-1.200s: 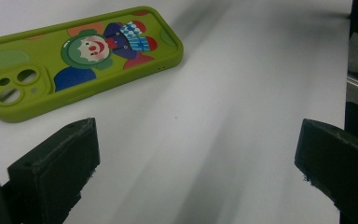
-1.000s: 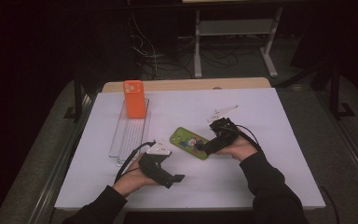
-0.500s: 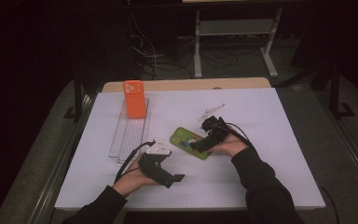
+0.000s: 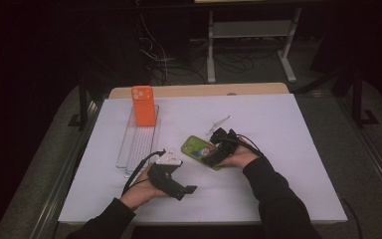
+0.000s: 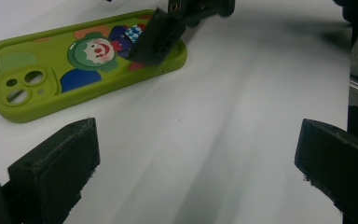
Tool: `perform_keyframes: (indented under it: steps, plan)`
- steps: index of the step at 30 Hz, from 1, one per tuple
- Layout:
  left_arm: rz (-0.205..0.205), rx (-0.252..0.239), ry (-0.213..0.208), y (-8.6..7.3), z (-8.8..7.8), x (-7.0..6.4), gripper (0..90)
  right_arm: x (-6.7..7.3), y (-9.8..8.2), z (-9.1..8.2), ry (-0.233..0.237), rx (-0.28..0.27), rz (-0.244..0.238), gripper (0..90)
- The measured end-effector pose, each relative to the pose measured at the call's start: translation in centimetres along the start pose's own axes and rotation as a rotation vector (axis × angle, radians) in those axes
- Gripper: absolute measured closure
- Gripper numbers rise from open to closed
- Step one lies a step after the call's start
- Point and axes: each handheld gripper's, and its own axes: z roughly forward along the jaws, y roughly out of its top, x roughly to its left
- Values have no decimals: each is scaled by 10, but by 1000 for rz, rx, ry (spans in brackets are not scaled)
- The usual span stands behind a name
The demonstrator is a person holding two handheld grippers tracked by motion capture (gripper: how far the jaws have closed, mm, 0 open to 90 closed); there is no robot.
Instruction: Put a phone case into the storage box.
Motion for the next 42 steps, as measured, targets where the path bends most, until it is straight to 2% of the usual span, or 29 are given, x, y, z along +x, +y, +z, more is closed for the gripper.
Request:
perform_keyframes:
  steps: [4, 10, 15, 19, 25, 35, 37, 42]
  plan:
    - [3, 5, 1, 0, -1, 1, 0, 1, -1, 8, -26, 27, -30, 18]
    - [-5, -2, 2, -1, -2, 2, 0, 0, -3, 12, -19, 38, -59, 85]
    - [-11, -7, 6, -1, -2, 2, 0, -1, -4, 13, 4, 43, -52, 119]
    - [-13, -8, 7, -1, -3, 4, 0, 0, -5, 13, -13, 44, -69, 130]
    - [-10, -5, 7, -2, -2, 3, 0, 2, -7, 13, -22, 36, -66, 147]
    - [-6, -6, -4, -1, -2, 1, 0, 1, -8, 11, -11, 27, -62, 154]
    - [-4, -8, -6, -1, -1, 0, 0, 0, -9, 10, -17, 33, -81, 154]
    - [-4, -16, -11, 0, -1, -1, 0, -3, -10, 2, -17, 23, -76, 154]
